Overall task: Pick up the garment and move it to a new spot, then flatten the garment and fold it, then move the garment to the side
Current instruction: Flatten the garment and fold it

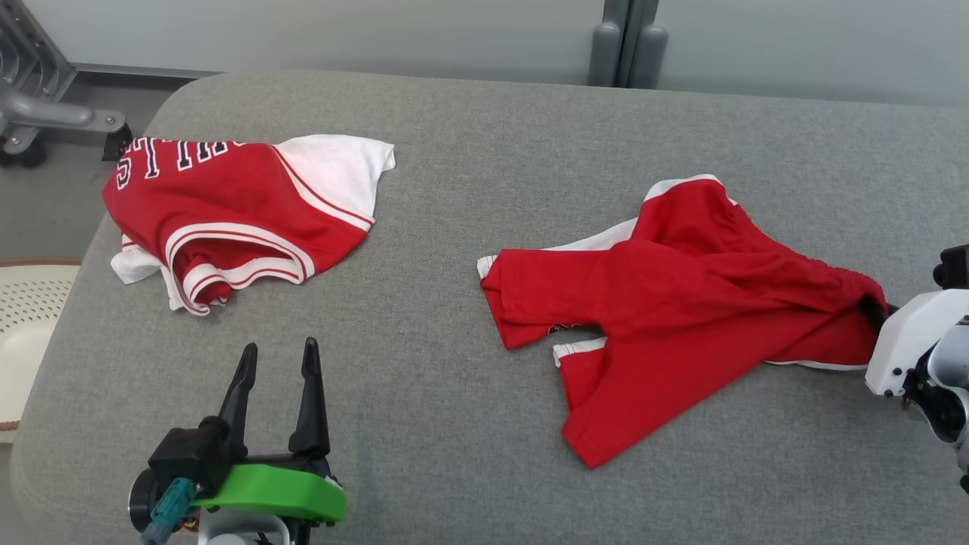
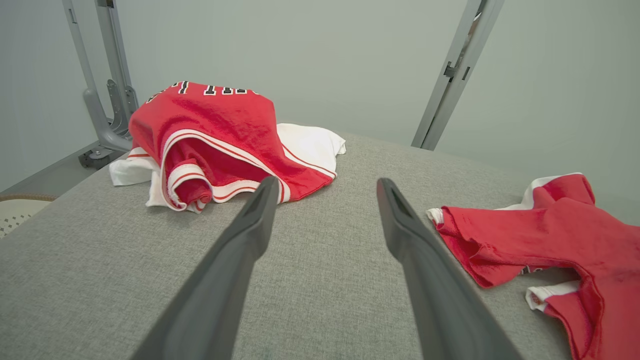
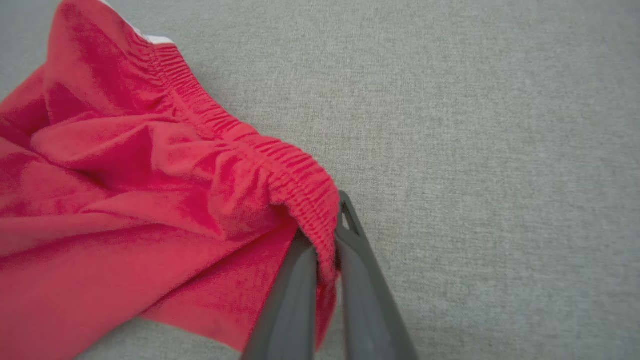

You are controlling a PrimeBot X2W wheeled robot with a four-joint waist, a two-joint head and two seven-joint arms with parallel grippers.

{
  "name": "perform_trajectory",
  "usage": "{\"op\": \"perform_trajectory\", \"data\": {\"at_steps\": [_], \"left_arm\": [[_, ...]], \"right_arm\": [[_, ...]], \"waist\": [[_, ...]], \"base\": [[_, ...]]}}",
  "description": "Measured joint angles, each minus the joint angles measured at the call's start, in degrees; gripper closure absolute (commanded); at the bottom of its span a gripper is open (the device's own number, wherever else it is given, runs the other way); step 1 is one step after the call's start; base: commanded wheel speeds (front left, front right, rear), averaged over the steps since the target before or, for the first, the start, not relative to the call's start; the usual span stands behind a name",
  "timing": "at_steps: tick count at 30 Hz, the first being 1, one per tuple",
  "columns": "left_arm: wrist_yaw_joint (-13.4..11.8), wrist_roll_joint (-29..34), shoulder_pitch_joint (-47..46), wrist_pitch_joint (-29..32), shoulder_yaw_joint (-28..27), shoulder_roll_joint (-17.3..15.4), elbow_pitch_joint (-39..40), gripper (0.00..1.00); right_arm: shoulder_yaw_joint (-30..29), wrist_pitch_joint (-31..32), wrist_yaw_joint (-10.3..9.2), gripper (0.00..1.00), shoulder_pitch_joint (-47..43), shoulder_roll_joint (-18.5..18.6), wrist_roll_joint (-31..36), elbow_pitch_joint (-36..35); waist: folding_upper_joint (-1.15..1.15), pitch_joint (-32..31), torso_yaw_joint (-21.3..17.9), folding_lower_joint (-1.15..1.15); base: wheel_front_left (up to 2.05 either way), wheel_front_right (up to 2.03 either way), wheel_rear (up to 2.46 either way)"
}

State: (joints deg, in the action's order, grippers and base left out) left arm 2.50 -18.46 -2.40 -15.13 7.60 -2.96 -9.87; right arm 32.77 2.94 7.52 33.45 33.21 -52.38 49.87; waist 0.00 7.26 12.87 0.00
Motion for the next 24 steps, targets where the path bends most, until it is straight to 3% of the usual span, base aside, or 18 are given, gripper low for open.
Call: {"op": "perform_trajectory", "data": {"at_steps": [1, 2, 3, 7, 17, 21, 24], "left_arm": [[-0.03, 0.0, 0.0, -0.01, -0.08, 0.01, -0.11, 0.0], [-0.09, 0.0, -0.01, 0.0, -0.15, 0.01, -0.25, 0.0], [-0.11, 0.0, 0.0, 0.0, -0.15, 0.01, -0.41, 0.0], [0.07, 0.01, -0.02, 0.0, 0.14, 0.04, -1.24, 0.0], [0.1, 0.3, 0.47, 0.0, -0.42, 0.1, -1.61, 0.0], [0.19, 0.24, 0.73, -0.01, -0.15, 0.1, -1.61, 0.0], [0.2, 0.07, 0.97, -0.01, 0.31, 0.13, -1.67, 0.0]], "right_arm": [[0.0, 0.0, 0.0, 0.85, 0.0, -0.26, 0.05, 0.62], [0.1, 0.0, 0.0, 0.35, -0.02, -0.7, 0.11, 1.0], [0.07, -0.13, 0.0, 0.0, -0.02, -1.12, 0.15, 1.31], [0.05, -2.82, 0.0, 0.0, -0.09, -2.34, 1.0, 1.82], [-2.58, -16.04, 0.0, 0.0, -3.48, -3.99, 5.14, -6.38], [-7.89, -17.77, 0.0, 0.0, -7.89, -7.05, 7.75, -11.5], [-16.31, -17.98, 0.0, 0.0, -12.69, -10.55, 11.56, -18.36]], "waist": [[0.0, 0.04, 0.04, 0.0], [0.0, 0.0, -0.03, 0.0], [0.0, -0.07, -0.13, 0.0], [0.0, -0.83, -1.19, 0.0], [0.0, -3.99, -5.81, 0.0], [0.0, -5.05, -7.72, 0.0], [0.0, -5.48, -8.9, 0.0]], "base": [[0.0, 0.0, 0.0], [0.0, 0.0, 0.0], [0.0, 0.0, 0.0], [0.0, 0.0, 0.0], [0.0, 0.0, 0.0], [0.0, 0.0, 0.0], [0.0, 0.0, 0.0]]}}
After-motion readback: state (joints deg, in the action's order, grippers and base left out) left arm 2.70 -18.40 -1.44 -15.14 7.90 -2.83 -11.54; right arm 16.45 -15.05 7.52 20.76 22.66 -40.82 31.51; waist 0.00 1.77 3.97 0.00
